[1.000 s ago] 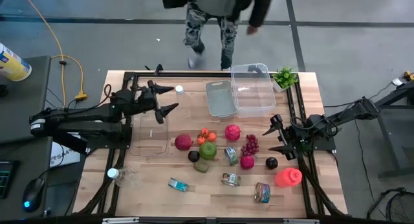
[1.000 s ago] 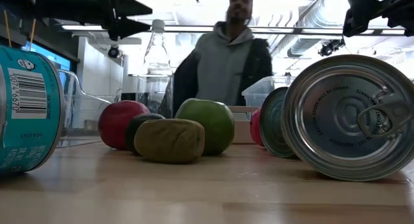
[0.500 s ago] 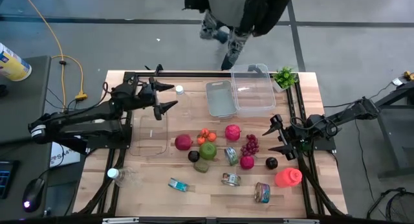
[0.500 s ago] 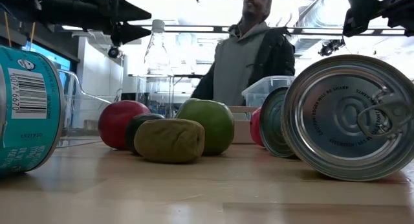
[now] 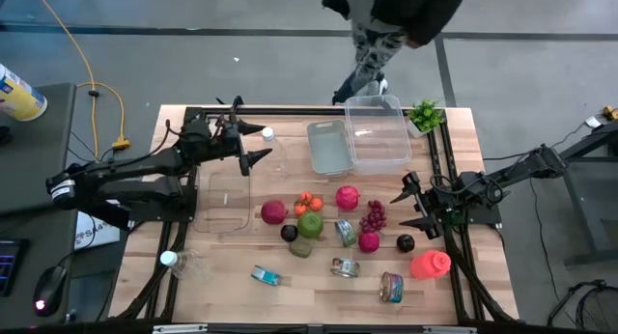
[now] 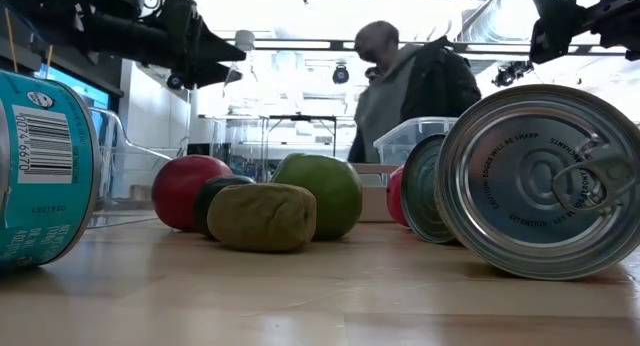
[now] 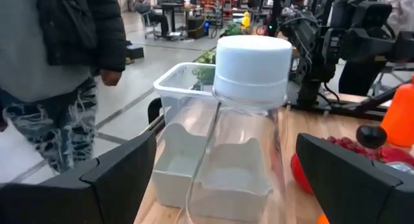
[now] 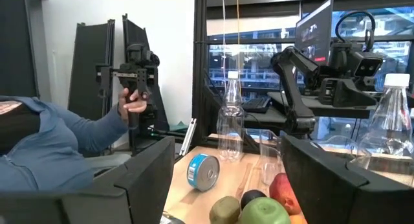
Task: Pick & Place Food Item
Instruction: Put the top transparent bottle into the right transparent bin
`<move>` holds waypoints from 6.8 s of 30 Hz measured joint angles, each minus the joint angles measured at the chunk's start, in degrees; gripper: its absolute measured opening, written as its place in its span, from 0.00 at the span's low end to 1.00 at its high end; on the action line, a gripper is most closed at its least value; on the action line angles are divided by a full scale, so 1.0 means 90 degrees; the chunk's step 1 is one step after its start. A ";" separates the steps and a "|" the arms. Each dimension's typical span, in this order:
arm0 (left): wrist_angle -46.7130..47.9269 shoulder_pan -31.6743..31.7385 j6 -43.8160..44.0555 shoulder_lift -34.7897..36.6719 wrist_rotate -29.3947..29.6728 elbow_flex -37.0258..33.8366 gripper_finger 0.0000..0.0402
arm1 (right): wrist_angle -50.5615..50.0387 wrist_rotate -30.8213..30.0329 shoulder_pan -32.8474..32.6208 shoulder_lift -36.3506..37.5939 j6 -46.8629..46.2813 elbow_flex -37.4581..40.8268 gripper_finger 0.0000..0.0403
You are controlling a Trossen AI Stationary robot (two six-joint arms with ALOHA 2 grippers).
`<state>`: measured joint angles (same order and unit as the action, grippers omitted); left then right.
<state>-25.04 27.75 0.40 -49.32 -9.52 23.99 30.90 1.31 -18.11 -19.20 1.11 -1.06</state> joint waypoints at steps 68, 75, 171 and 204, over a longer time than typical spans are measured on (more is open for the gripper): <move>0.2585 -0.2949 -0.1686 -0.0915 0.1798 0.2333 0.53 | 0.1003 -0.2400 0.0012 -0.2503 0.0400 -0.1172 0.67; 0.2965 -0.3315 -0.1732 -0.1764 0.2291 0.2948 0.53 | 0.0994 -0.3065 0.0015 -0.4667 0.1442 -0.2878 0.67; 0.2325 -0.3555 -0.2986 -0.2206 0.2772 0.2953 0.77 | 0.0274 -0.1274 0.1418 -0.8257 0.2545 -0.6428 0.28; 0.3678 -0.3937 -0.2612 -0.1271 0.3592 0.2960 0.96 | -0.1269 -0.4208 -0.0455 -0.5858 0.4038 -0.6436 0.28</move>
<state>8.07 -7.68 -23.11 -60.76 22.81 50.63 19.48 -36.56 -22.21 -71.92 37.45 -58.98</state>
